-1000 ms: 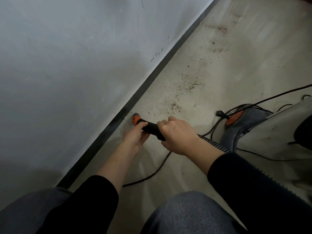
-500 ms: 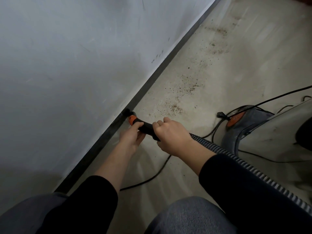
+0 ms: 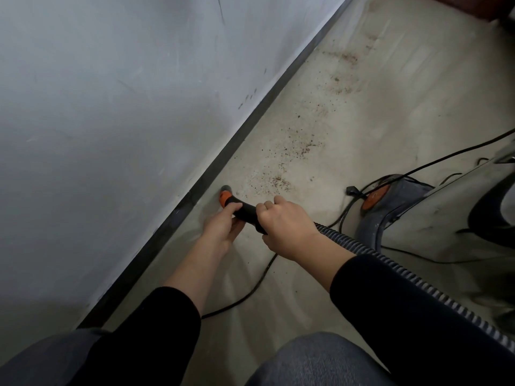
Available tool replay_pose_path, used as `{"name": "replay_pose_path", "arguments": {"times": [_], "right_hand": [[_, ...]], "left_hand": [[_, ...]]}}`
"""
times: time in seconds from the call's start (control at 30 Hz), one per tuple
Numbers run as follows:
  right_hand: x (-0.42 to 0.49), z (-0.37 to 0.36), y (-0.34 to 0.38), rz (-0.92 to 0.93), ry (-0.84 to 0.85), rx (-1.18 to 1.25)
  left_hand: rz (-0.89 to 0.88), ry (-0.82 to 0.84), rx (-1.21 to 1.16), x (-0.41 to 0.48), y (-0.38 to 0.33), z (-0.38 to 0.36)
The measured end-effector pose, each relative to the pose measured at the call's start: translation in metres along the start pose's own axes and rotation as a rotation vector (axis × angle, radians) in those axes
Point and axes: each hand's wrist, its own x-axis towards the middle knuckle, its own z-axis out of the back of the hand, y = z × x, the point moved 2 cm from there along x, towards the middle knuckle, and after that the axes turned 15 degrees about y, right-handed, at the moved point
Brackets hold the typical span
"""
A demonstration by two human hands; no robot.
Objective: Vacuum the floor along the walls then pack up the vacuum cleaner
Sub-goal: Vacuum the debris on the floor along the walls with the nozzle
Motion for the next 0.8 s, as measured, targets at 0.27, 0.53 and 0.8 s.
{"name": "replay_pose_path", "arguments": {"times": [0.27,0.53,0.8], "right_hand": [[-0.017,-0.006,-0.010,-0.015,0.024,-0.013],[-0.031,-0.010,-0.022,-0.040,0.022,-0.009],[-0.038,-0.017,-0.040,-0.088,0.027,-0.003]], "left_hand": [[0.042,0.039,0.025,-0.004,0.013,-0.013],[0.075,0.092,0.054,-0.004,0.024,-0.030],[0.071,0.113,0.065,0.003,0.035,-0.051]]}}
